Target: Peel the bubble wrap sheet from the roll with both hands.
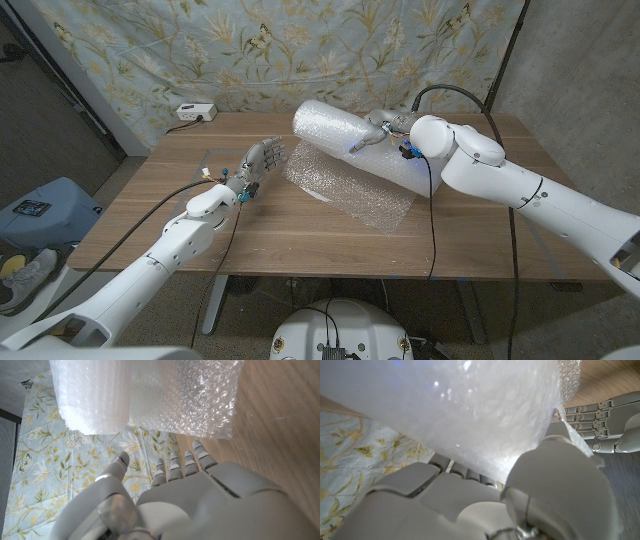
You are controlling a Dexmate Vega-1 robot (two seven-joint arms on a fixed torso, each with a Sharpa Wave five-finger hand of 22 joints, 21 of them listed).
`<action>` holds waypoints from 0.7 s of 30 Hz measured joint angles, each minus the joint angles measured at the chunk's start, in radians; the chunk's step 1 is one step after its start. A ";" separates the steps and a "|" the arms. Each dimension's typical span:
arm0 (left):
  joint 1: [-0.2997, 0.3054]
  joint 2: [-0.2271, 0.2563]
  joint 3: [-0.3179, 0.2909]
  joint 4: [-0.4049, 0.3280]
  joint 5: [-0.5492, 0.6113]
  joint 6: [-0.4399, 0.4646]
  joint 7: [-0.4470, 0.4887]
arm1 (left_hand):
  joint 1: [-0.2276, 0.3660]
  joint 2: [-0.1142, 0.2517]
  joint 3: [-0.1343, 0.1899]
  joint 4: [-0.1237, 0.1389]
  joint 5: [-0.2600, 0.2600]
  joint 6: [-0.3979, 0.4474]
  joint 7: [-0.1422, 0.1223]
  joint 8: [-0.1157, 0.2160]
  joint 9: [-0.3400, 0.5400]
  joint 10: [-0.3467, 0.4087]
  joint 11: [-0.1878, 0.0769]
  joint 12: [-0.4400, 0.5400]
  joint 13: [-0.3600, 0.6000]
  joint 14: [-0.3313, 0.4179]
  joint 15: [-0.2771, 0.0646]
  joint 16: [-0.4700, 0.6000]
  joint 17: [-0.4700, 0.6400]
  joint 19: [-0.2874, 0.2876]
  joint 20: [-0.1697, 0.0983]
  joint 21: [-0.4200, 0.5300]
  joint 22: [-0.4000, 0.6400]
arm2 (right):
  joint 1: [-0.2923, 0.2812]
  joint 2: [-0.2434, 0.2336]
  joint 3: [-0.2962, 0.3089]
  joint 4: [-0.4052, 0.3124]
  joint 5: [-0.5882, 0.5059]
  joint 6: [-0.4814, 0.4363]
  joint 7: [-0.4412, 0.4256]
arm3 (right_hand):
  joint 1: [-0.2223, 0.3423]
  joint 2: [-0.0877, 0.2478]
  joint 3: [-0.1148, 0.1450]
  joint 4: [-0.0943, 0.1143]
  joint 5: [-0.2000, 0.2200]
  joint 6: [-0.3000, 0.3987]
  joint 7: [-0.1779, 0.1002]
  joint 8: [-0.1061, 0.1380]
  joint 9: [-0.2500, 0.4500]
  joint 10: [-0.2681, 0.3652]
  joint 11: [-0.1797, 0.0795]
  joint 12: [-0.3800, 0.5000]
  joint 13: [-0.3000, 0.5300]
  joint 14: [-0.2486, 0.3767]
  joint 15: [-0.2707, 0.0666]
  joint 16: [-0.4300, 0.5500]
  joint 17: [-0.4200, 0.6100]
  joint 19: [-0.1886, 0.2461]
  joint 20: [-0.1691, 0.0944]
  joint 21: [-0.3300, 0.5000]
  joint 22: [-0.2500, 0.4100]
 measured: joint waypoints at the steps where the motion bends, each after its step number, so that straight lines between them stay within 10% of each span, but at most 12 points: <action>1: 0.000 0.000 -0.001 0.001 0.000 -0.002 -0.001 | 0.000 0.000 0.000 0.000 0.000 0.003 0.003 0.000 0.000 0.000 0.000 0.000 0.000 0.000 0.000 0.000 0.000 0.000 0.000 0.000 0.000 | 0.000 0.000 0.000 0.000 0.000 0.000 -0.001 | 0.000 0.000 0.000 0.000 0.000 0.002 -0.002 0.000 0.000 0.000 0.000 0.000 0.000 0.000 0.000 0.000 0.000 0.000 0.000 0.000 0.000; 21: -0.010 -0.007 -0.007 0.019 -0.020 -0.005 -0.021 | 0.023 -0.003 0.005 -0.023 0.004 0.019 0.005 0.000 0.000 0.018 -0.003 0.000 0.000 0.019 -0.003 0.000 0.000 0.017 0.002 -0.006 0.000 | -0.057 -0.041 0.055 -0.112 -0.003 -0.017 -0.035 | 0.004 -0.004 0.000 0.000 -0.015 0.005 -0.005 0.000 0.005 0.006 -0.006 0.001 0.000 0.010 0.001 0.007 0.009 0.000 0.000 0.000 0.005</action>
